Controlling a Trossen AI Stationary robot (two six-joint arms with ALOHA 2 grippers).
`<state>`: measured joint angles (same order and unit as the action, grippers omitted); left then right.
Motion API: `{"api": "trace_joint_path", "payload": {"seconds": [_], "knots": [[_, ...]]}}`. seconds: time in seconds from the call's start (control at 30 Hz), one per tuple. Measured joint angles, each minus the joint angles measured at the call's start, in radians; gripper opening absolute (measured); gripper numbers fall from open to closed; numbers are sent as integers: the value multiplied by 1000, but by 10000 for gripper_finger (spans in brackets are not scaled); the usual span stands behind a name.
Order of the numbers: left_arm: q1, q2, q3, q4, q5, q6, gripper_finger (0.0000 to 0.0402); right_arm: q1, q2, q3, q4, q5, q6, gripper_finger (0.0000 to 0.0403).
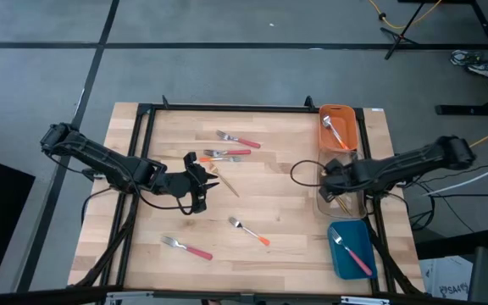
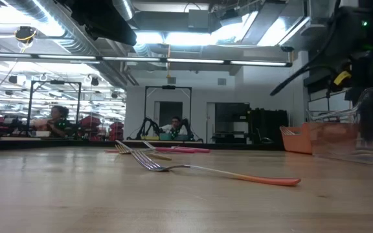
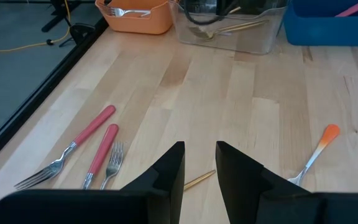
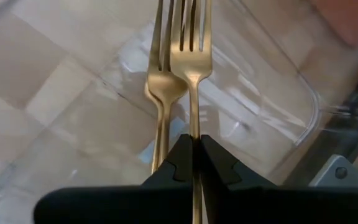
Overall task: Sort silverware by color (type)
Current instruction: Put the gold fork into the transparent bin, then put the pink fork into the blue bin
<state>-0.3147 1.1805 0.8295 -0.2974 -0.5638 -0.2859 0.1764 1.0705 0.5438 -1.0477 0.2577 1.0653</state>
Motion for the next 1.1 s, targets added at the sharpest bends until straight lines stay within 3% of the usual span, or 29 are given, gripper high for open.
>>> {"api": "trace_joint_path", "payload": {"seconds": [0.5, 1.1], "knots": [[0, 0, 0, 0, 0, 0, 85, 0, 92, 0, 6, 0, 2, 2], [0, 0, 0, 0, 0, 0, 85, 0, 92, 0, 6, -6, 3, 59]]}}
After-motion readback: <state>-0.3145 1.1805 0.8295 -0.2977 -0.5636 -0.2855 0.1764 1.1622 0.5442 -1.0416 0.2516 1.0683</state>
